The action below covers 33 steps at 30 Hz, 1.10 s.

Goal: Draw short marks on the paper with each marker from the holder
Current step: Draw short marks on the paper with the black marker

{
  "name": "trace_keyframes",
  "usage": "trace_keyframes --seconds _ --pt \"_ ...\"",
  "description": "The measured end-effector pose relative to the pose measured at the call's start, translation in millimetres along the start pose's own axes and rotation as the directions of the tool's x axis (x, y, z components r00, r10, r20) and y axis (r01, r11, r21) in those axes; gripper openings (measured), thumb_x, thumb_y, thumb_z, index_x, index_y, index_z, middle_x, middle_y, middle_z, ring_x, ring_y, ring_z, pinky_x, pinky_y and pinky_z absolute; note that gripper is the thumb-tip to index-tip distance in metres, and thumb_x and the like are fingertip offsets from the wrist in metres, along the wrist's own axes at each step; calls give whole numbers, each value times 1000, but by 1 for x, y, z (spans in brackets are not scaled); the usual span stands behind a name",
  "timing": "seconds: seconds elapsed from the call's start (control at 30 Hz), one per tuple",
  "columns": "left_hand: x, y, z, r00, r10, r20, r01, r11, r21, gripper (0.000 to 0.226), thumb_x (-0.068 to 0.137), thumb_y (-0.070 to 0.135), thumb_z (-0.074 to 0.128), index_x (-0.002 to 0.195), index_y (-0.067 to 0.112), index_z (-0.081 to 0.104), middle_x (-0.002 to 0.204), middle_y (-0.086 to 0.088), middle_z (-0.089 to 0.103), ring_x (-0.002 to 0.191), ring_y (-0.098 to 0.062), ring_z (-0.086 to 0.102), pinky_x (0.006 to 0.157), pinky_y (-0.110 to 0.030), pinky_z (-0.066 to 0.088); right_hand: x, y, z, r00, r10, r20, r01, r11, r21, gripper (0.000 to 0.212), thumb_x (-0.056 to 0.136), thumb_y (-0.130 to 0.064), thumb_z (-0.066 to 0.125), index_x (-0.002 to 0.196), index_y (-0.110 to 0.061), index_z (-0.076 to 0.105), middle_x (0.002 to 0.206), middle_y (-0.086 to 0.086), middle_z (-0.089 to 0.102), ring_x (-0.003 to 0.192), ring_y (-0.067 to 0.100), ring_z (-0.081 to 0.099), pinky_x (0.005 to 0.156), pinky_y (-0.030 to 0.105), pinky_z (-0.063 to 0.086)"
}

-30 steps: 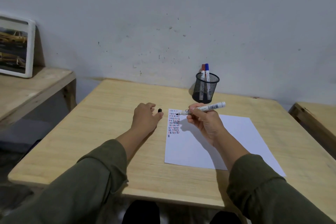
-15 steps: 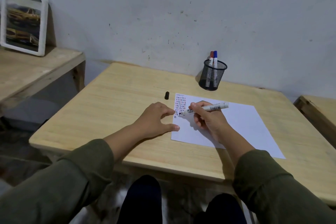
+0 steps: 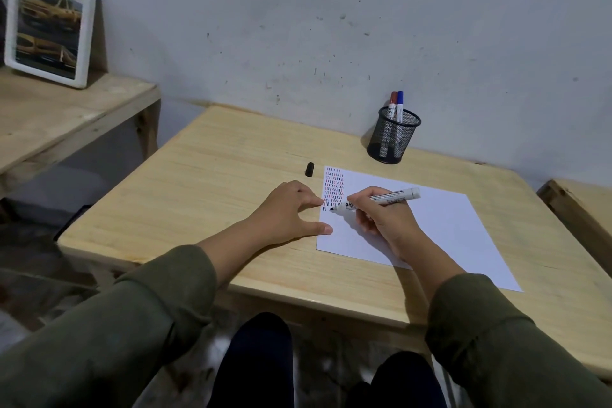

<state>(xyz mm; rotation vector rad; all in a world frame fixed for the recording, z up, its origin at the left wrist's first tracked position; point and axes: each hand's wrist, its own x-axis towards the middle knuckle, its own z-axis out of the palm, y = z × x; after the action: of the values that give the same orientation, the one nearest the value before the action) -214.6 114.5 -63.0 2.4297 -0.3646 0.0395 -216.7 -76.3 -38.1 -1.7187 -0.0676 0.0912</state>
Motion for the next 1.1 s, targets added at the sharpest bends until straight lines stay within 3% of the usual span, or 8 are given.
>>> trace_keyframes --seconds 0.4,1.1 --pt "0 0 0 1000 -5 11 5 1000 -1 63 68 47 74 124 22 59 125 4 51 118 -10 45 93 -16 28 3 3 -1 999 -25 31 27 997 -69 16 88 -18 63 75 -10 63 50 2 57 41 10 47 44 17 38" --pt "0 0 0 1000 2 -1 -2 1000 14 63 68 49 73 124 24 59 125 5 51 118 -9 44 91 -15 27 5 5 -2 998 -26 57 31 996 -85 14 88 -14 61 81 -2 65 50 5 57 43 11 48 47 20 38"
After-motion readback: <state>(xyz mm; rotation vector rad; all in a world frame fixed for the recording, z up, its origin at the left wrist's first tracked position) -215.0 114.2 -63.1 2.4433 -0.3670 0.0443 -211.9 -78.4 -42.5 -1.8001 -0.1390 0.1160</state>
